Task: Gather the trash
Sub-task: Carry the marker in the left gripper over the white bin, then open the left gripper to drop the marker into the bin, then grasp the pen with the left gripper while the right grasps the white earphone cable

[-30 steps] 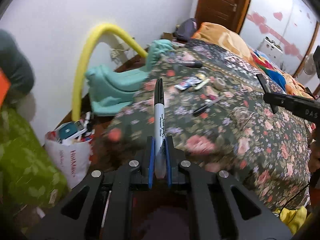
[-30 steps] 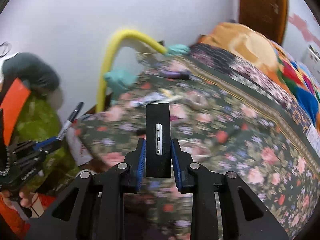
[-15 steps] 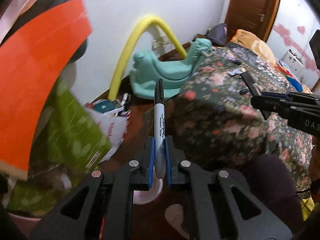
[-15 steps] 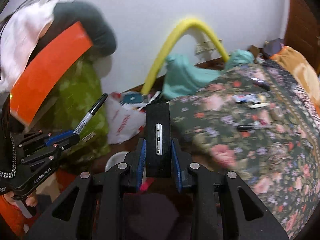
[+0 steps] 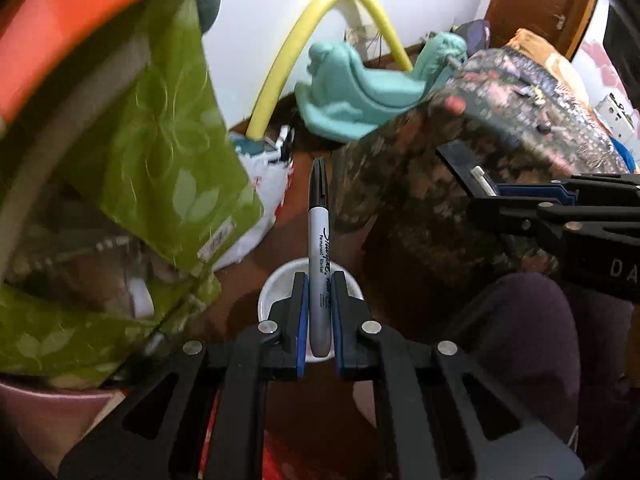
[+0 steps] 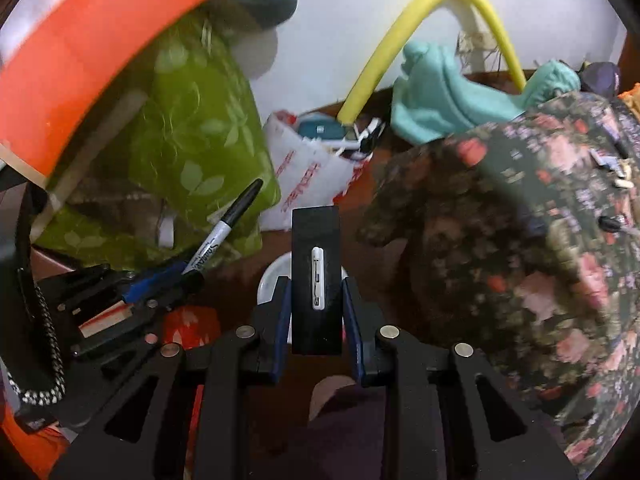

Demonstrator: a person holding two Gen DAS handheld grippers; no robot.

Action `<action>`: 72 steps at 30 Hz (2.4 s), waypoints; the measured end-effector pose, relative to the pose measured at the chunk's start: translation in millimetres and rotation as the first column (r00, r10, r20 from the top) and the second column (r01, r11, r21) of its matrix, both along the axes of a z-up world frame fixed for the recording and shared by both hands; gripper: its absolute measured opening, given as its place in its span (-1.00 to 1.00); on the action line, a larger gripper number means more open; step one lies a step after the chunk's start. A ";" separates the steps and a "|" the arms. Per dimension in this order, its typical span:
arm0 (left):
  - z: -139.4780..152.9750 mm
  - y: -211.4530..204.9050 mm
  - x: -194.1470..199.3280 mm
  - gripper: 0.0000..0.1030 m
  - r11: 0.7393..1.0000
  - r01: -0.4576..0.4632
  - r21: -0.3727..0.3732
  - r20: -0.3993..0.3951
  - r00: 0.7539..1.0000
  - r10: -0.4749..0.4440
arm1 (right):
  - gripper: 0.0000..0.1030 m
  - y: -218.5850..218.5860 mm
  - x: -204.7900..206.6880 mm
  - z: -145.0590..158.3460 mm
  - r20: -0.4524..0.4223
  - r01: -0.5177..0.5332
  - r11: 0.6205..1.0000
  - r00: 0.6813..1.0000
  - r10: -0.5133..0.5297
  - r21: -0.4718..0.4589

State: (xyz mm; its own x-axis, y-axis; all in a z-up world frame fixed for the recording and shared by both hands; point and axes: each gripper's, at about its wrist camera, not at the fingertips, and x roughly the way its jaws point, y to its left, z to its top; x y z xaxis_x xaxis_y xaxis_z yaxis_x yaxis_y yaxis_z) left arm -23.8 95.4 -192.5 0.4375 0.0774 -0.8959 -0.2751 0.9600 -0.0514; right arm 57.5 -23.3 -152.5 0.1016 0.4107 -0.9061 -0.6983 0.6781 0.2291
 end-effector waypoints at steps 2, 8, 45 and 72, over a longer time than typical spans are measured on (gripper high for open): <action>-12.9 2.6 1.2 -0.81 1.000 -0.009 -0.016 -0.025 1.000 0.009 | -0.56 8.0 -2.7 -12.6 -0.023 -0.014 1.000 1.000 0.014 -0.023; -59.8 18.3 1.9 -0.81 0.996 -0.056 -0.075 -0.115 0.992 0.047 | -0.55 28.2 2.1 -51.2 -0.123 -0.023 0.997 0.992 0.014 -0.073; -143.4 51.2 31.7 -0.77 0.967 -0.206 -0.147 -0.286 0.945 0.158 | -0.11 74.8 39.6 -144.1 -0.364 -0.034 0.978 0.930 -0.045 -0.208; 45.2 -64.4 76.1 -0.74 0.999 0.038 -0.013 0.051 0.998 -0.037 | -0.11 -71.8 46.0 62.3 0.206 0.155 0.986 0.965 -0.163 0.056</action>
State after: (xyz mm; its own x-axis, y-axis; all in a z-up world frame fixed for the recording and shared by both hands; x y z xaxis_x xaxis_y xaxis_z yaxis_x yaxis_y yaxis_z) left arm 52.4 31.0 -147.3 0.4845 0.0479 -0.8735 -0.2358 0.9687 -0.0776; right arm 103.5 -95.1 -90.3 0.3543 0.4088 -0.8410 -0.6173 0.7778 0.1180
